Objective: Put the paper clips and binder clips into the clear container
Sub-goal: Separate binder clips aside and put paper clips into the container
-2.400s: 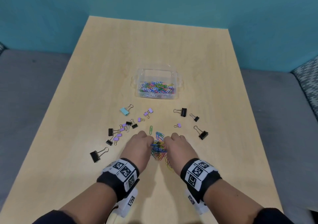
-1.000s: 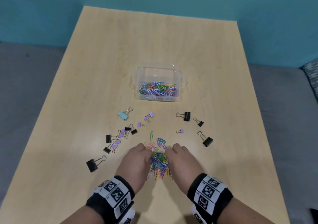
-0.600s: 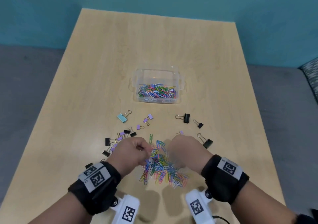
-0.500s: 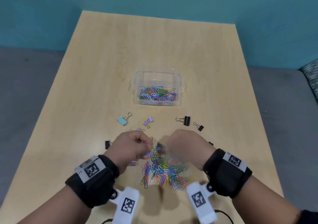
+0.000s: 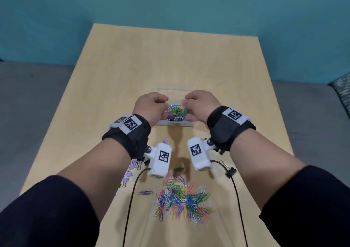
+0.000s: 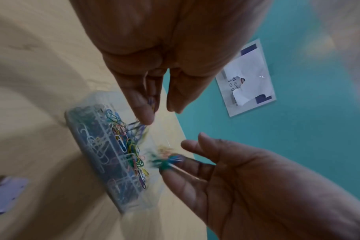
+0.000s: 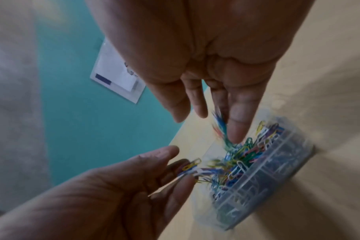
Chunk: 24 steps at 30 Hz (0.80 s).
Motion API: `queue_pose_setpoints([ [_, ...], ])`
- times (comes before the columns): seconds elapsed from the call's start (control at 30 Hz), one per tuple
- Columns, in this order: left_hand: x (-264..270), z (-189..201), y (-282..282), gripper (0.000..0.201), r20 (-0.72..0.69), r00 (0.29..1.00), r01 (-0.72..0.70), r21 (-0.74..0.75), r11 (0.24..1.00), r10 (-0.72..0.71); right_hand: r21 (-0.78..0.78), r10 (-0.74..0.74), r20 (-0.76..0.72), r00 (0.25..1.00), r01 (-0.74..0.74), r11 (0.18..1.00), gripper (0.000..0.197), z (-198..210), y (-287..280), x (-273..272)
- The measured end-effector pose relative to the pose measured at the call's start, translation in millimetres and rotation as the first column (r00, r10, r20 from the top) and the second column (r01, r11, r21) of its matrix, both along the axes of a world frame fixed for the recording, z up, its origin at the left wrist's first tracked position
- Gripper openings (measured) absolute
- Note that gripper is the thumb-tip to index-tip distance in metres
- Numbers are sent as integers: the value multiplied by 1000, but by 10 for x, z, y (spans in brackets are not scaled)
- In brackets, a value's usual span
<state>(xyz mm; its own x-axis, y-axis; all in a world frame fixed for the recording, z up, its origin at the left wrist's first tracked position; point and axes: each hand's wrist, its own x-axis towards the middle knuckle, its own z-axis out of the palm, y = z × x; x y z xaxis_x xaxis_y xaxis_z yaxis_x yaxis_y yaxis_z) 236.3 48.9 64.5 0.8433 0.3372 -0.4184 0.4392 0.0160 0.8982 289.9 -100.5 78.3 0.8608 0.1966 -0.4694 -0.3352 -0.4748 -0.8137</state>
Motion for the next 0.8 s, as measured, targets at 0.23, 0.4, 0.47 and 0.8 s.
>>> queue_pose_setpoints([
  [0.23,-993,-145,-67,22,-71,904,383,570,727,-421,-547,587,150,795,-428,719,27,-142,-466,-992],
  [0.4,-1654,-616,-313,45,-287,608,647,719,253,-740,-670,870,115,479,-609,424,59,-602,-663,-1731],
  [0.47,-1732,-664,-298,50,-295,572,581,804,124,-765,-729,916,92,391,-600,330,69,-735,-740,-1866],
  [0.8,-2530,-592,-90,63,-281,820,509,756,411,-499,-640,596,98,797,-408,651,72,-583,-1285,-2491],
])
